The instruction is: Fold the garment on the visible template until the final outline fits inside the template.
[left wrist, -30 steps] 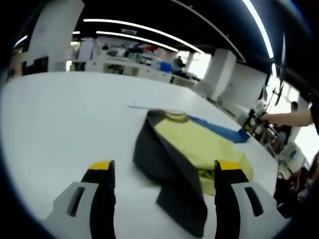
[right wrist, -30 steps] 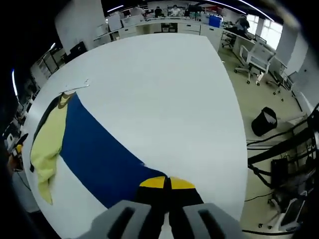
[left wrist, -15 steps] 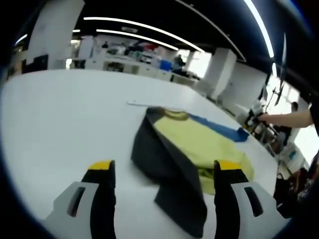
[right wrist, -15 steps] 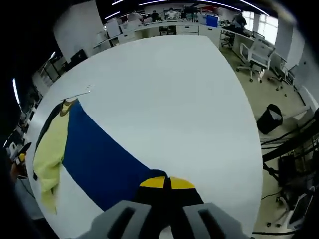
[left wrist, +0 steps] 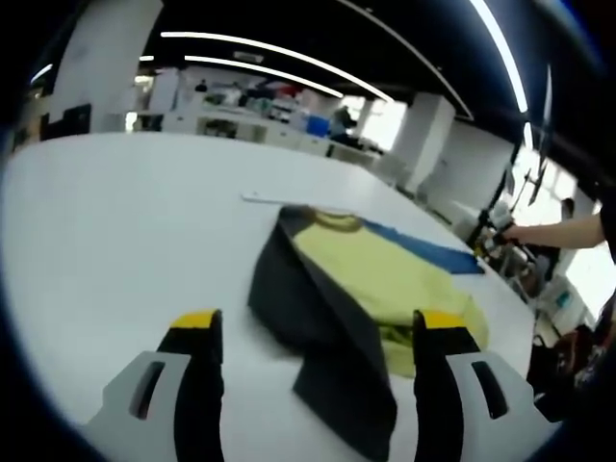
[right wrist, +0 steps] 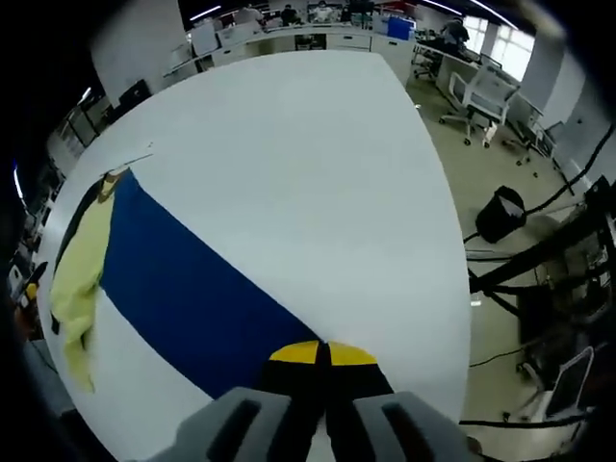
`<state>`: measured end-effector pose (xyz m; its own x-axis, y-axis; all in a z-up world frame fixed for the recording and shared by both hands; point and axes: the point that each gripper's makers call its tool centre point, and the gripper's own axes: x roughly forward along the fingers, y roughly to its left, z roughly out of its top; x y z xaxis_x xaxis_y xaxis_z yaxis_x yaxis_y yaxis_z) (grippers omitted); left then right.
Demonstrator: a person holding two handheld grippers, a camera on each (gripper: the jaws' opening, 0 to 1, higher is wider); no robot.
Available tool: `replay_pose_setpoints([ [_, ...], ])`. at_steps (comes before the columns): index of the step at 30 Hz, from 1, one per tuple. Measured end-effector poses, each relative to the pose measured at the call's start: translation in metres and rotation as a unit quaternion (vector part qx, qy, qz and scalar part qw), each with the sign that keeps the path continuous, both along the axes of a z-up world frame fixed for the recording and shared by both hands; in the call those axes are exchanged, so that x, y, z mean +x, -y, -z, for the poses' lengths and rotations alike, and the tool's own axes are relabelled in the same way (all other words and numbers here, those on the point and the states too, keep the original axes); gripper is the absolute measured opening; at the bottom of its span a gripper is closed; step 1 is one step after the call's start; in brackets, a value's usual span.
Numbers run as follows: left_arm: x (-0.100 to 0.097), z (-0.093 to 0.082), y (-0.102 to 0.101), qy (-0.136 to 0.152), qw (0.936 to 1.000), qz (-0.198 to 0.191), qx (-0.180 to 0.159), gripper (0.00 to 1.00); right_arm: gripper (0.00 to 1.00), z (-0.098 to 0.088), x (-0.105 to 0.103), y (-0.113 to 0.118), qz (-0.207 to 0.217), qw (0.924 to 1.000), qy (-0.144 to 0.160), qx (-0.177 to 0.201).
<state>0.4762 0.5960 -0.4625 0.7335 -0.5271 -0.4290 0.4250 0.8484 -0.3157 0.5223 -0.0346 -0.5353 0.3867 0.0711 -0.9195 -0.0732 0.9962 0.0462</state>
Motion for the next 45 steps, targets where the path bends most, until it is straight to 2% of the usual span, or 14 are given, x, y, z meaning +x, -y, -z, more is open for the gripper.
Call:
replay_pose_setpoints([
  [9,0.000,0.000,0.003,0.000,1.0000,0.002,-0.003,0.77,0.00,0.006,-0.006,-0.002,-0.007,0.9999,-0.009,-0.003],
  [15,-0.001,0.001,-0.002,-0.001,1.0000,-0.003,-0.002,0.77,0.00,0.007,-0.005,-0.001,-0.014,0.9999,-0.007,-0.007],
  [17,-0.002,0.001,-0.003,-0.001,1.0000,-0.003,-0.002,0.77,0.00,0.006,-0.004,-0.001,-0.025,0.9996,0.003,-0.009],
  [18,-0.002,0.002,-0.003,-0.002,1.0000,-0.004,-0.002,0.77,0.05,0.006,-0.003,-0.002,-0.035,0.9992,0.011,-0.013],
  [20,-0.002,0.002,-0.003,-0.001,1.0000,-0.004,-0.002,0.77,0.21,0.005,0.000,-0.001,-0.046,0.9983,0.029,-0.020],
  [22,-0.002,0.002,-0.003,-0.001,1.0000,-0.005,-0.004,0.77,0.34,0.004,0.002,-0.004,-0.049,0.9977,0.045,-0.013],
  [23,-0.002,0.002,-0.003,-0.001,1.0000,-0.005,-0.004,0.77,0.40,0.003,0.007,-0.006,-0.064,0.9957,0.065,-0.013],
  [24,-0.002,0.002,-0.003,-0.001,1.0000,-0.005,-0.005,0.77,0.45,0.002,0.005,-0.007,-0.065,0.9954,0.069,-0.015],
  [27,-0.003,0.001,-0.002,0.000,1.0000,-0.004,-0.006,0.77,0.53,0.000,0.002,-0.014,-0.068,0.9948,0.075,-0.004],
  [29,-0.002,0.000,-0.002,0.001,1.0000,-0.003,-0.006,0.77,0.67,-0.004,0.007,-0.018,-0.082,0.9910,0.105,-0.007],
  [32,-0.002,-0.002,-0.002,0.002,1.0000,-0.004,-0.008,0.78,0.80,-0.011,0.009,-0.028,-0.076,0.9882,0.130,0.028],
  [34,-0.002,-0.003,-0.003,0.003,1.0000,-0.004,-0.008,0.78,0.87,-0.016,0.011,-0.030,-0.080,0.9852,0.149,0.026],
  [38,-0.004,-0.005,-0.004,0.005,0.9999,-0.003,-0.009,0.78,0.96,-0.023,0.010,-0.040,-0.092,0.9808,0.167,0.038],
  [45,-0.004,-0.010,-0.005,0.011,0.9999,0.000,-0.009,0.78,0.99,-0.035,0.006,-0.058,-0.100,0.9747,0.191,0.059],
])
